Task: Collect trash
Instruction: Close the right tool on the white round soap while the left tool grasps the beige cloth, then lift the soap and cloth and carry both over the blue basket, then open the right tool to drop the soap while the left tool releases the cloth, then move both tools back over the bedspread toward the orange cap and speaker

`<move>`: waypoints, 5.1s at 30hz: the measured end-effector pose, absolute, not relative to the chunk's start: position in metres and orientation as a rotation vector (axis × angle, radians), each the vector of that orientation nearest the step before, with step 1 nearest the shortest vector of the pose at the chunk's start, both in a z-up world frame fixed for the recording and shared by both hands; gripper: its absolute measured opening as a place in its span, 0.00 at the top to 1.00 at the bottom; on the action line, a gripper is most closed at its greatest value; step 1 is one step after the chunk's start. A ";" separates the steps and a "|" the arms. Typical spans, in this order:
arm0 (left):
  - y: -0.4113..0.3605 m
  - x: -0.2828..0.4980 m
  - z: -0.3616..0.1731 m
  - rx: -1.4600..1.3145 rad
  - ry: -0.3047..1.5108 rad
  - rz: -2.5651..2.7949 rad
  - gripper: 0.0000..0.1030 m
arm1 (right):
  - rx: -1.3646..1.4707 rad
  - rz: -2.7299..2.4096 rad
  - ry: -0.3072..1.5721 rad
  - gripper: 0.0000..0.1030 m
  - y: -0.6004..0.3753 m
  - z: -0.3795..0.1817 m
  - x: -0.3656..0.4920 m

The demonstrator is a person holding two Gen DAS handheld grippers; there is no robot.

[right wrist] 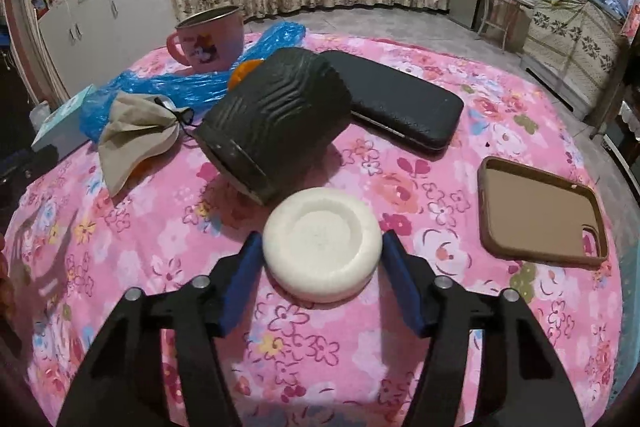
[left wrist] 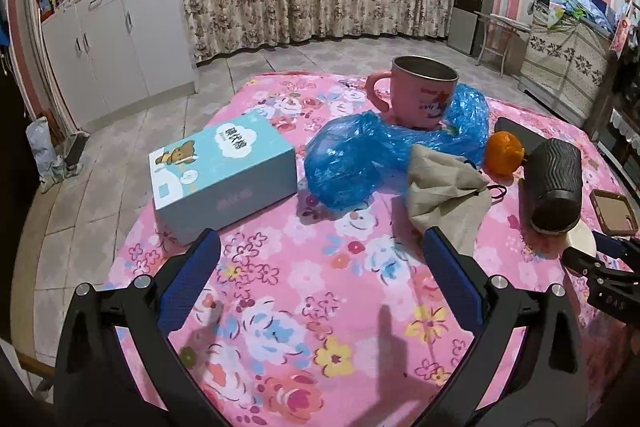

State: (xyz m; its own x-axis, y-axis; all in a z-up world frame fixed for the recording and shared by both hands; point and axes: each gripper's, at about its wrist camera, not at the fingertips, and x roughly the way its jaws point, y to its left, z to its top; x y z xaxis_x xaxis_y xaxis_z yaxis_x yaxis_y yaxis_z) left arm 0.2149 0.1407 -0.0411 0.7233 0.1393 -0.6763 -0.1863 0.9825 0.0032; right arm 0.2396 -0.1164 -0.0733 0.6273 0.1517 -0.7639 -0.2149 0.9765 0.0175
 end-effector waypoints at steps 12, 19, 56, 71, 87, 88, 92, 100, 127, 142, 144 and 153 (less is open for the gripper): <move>0.117 0.228 -0.044 -0.081 0.765 0.144 0.05 | -0.100 0.152 0.785 0.41 -0.154 -0.050 0.217; 0.090 0.252 -0.049 -0.066 0.795 0.087 0.05 | -0.088 0.111 0.755 0.41 -0.186 -0.040 0.208; 0.013 0.204 0.029 0.018 0.689 -0.082 0.76 | 0.051 -0.033 0.623 0.41 -0.297 0.011 0.139; -0.159 0.194 0.032 0.080 0.645 -0.361 0.76 | 0.071 -0.259 0.567 0.41 -0.404 0.035 0.084; -0.300 0.178 0.008 0.193 0.652 -0.578 0.76 | 0.135 -0.407 0.582 0.41 -0.484 0.017 0.087; -0.308 0.180 0.008 0.200 0.652 -0.586 0.76 | 0.141 -0.408 0.584 0.41 -0.489 0.015 0.090; -0.332 0.182 0.006 0.221 0.648 -0.624 0.74 | 0.156 -0.418 0.594 0.41 -0.503 0.012 0.096; -0.350 0.181 0.011 0.221 0.618 -0.625 0.34 | 0.175 -0.429 0.612 0.41 -0.513 0.002 0.097; -0.182 0.181 0.044 0.115 0.538 -0.272 0.05 | 0.142 -0.400 0.625 0.17 -0.477 0.003 0.136; -0.051 0.165 0.051 0.054 0.543 -0.094 0.05 | 0.058 -0.211 0.595 0.17 -0.351 0.032 0.123; -0.038 0.165 0.053 0.053 0.553 -0.073 0.05 | 0.039 -0.190 0.593 0.17 -0.334 0.035 0.124; 0.030 0.169 0.056 0.009 0.589 0.038 0.05 | -0.009 -0.087 0.579 0.17 -0.263 0.049 0.127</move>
